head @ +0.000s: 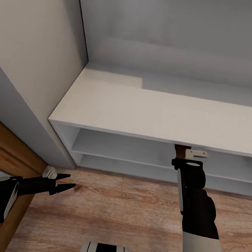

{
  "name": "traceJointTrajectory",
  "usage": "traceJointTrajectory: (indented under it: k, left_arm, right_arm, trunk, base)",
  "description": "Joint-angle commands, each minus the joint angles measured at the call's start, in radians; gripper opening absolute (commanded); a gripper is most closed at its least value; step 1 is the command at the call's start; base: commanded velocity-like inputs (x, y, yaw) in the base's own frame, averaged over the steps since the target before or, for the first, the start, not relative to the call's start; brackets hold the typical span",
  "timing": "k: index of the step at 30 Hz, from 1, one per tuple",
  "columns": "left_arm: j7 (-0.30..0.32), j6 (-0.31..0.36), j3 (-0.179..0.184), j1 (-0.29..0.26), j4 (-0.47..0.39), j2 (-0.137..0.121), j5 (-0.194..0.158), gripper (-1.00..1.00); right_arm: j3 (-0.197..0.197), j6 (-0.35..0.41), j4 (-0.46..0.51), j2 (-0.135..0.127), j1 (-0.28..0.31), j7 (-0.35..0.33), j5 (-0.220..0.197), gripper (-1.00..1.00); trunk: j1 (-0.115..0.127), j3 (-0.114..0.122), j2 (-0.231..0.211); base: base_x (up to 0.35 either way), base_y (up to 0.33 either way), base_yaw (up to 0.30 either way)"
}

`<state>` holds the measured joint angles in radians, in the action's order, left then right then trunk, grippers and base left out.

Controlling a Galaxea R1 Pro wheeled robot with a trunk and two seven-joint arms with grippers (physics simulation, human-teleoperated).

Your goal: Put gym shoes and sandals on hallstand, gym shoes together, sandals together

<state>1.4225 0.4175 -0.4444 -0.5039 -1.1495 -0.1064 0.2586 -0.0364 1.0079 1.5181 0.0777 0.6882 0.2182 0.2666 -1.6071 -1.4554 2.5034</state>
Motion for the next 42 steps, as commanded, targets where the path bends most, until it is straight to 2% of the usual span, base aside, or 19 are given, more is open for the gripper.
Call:
traceJointTrajectory:
  k: [1,22,34,42]
  left_arm:
    - [0.007,0.011,-0.002,-0.001,-0.001,0.001,0.007,1.00]
    - [0.007,0.011,-0.002,0.000,-0.001,0.001,0.007,1.00]
    - [0.007,0.011,-0.002,0.000,-0.001,0.002,0.007,1.00]
    - [0.006,0.011,-0.002,0.000,-0.001,0.002,0.008,1.00]
  right_arm:
    - [0.000,0.003,0.001,0.001,0.001,0.007,-0.006,-1.00]
    - [0.000,0.002,-0.004,0.001,0.001,0.006,-0.008,-1.00]
    - [-0.002,-0.007,-0.085,0.001,0.001,0.006,-0.009,-1.00]
    - [-0.002,-0.009,-0.096,0.001,0.000,0.006,-0.009,-1.00]
  trunk:
    - [0.000,-0.001,0.000]
    - [0.000,-0.001,0.000]
    - [0.000,-0.001,0.000]
    - [0.000,-0.001,0.000]
  base:
    - [0.030,0.000,0.000]
    - [0.003,0.000,0.000]
    - [0.000,0.000,0.000]
    - [0.060,0.000,0.000]
